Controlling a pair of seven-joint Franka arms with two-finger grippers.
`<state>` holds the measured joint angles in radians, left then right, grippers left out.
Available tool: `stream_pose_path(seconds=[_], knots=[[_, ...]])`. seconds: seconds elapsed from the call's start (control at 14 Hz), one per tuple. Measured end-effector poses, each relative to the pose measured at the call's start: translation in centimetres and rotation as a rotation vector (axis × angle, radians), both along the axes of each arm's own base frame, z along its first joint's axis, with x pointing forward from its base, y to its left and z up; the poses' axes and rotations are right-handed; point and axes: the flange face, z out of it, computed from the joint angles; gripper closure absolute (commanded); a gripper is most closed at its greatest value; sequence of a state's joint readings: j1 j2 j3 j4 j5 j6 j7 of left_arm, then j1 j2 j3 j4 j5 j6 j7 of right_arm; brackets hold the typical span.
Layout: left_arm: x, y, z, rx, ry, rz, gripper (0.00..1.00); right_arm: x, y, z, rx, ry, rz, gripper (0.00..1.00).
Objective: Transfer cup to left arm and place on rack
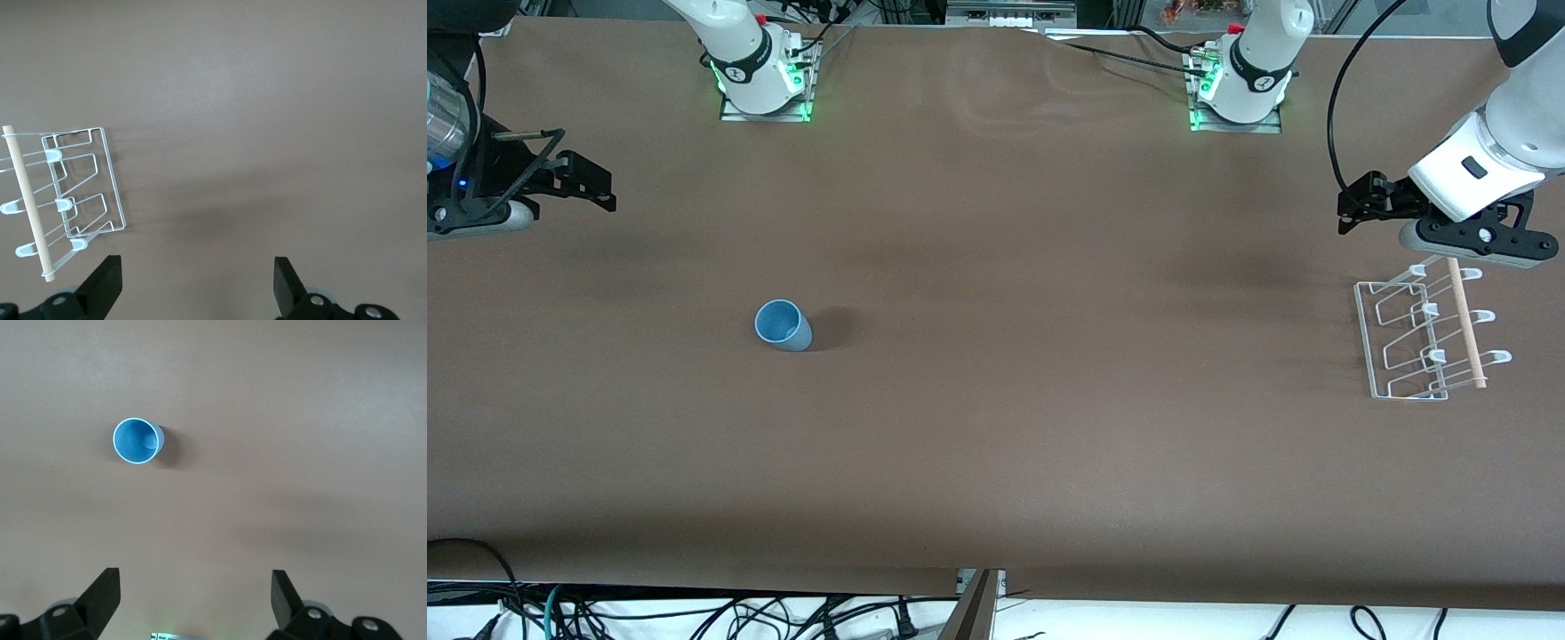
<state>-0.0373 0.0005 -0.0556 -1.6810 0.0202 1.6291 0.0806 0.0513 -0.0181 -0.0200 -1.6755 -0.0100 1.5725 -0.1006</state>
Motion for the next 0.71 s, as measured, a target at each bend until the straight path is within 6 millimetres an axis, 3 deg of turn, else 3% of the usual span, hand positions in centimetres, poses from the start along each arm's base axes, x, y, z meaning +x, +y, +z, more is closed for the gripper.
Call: stream_pose_path(seconds=[0.43,0.57,0.71], knots=[[0.0,0.0,0.0,0.0,0.0,0.0,0.0,0.2,0.4,-0.4,0.009,0.006,0.003,0.0],[0.0,0.0,0.0,0.0,0.0,-0.001,0.0,1.7,1.1,-3.0,0.01,0.029,0.014,0.0],[0.0,0.0,0.0,0.0,0.0,-0.001,0.0,4.0,2.3,-7.8,0.009,0.054,0.033,0.0]])
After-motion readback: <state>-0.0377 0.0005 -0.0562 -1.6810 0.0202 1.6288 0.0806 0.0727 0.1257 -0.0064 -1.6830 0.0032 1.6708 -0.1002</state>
